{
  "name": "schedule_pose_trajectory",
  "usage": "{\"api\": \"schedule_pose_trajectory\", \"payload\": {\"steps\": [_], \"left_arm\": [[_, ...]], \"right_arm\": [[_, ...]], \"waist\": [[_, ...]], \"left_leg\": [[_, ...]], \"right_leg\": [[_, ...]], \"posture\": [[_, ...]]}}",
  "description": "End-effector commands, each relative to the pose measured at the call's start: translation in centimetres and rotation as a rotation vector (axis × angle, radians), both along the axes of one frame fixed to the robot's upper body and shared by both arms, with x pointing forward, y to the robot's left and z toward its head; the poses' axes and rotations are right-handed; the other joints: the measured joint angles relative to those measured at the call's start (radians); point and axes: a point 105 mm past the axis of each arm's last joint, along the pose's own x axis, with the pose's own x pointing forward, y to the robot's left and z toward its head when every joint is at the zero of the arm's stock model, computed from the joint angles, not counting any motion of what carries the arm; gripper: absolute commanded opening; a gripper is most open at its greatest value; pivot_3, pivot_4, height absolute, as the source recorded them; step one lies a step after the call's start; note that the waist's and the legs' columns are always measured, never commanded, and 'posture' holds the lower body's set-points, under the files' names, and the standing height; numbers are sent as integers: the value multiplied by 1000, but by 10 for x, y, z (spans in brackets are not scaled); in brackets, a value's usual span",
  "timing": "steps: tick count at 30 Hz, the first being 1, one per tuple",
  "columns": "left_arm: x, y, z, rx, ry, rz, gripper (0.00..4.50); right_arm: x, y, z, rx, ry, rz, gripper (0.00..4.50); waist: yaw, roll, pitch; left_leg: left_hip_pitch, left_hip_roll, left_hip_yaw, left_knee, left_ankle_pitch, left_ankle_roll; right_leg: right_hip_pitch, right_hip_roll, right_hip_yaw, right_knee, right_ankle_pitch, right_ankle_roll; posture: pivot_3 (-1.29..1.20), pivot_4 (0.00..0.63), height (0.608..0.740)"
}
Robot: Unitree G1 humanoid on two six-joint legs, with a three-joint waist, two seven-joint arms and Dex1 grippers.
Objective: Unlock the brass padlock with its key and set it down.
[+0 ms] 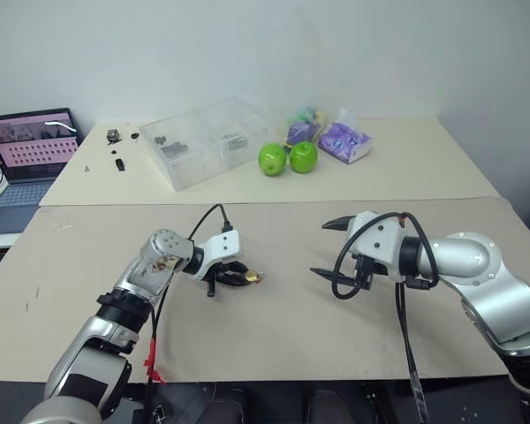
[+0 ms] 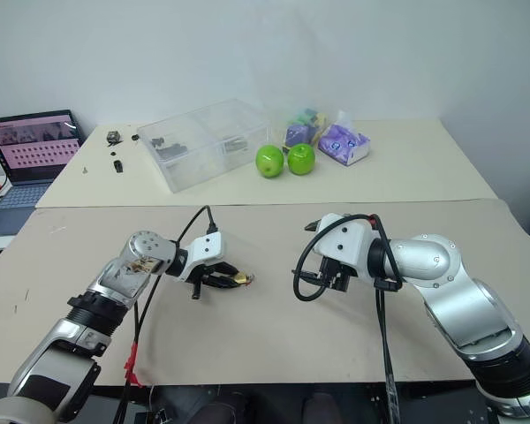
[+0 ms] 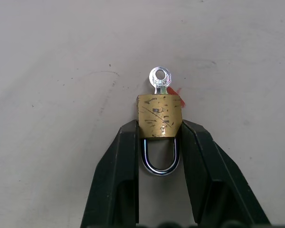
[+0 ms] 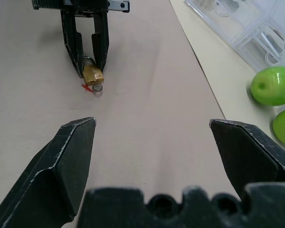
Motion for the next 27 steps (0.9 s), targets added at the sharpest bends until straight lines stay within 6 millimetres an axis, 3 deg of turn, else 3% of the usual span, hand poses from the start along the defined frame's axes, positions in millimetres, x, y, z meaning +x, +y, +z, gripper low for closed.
{"api": "schedule_pose_trajectory", "payload": {"steps": [1,11,12,13,14,17,27], "left_arm": [[2,-3,0,9,-24,-8,766],[3,-5,3,2,-30,-14,766],[3,-5,2,-1,-28,-12,1766],[4,-6,2,-2,-28,-11,1867],[4,-7,2,-1,-32,-12,2476],[3,-8,2,0,-34,-20,3398],[3,-15,3,-14,-29,-30,3398]], "right_arm": [[1,-2,17,-1,-76,-2,4500],[1,-2,16,-4,-80,-7,4500],[1,-2,16,-4,-80,-7,4500],[1,-2,16,-4,-80,-7,4500],[1,-2,16,-3,-80,-8,4500],[1,-2,16,-4,-81,-9,4500],[2,-4,16,-10,-86,-19,4500]], "waist": [[1,0,0],[1,0,0],[1,0,0],[1,0,0],[1,0,0],[1,0,0],[4,0,0]], "left_leg": [[0,0,0,0,0,0],[0,0,0,0,0,0],[0,0,0,0,0,0],[0,0,0,0,0,0],[0,0,0,0,0,0],[0,0,0,0,0,0],[0,0,0,0,0,0]], "right_leg": [[0,0,0,0,0,0],[0,0,0,0,0,0],[0,0,0,0,0,0],[0,0,0,0,0,0],[0,0,0,0,0,0],[0,0,0,0,0,0],[0,0,0,0,0,0]], "posture": [[0,150,740],[0,150,740],[0,150,740],[0,150,740],[0,150,740],[0,150,740],[0,150,740]]}}
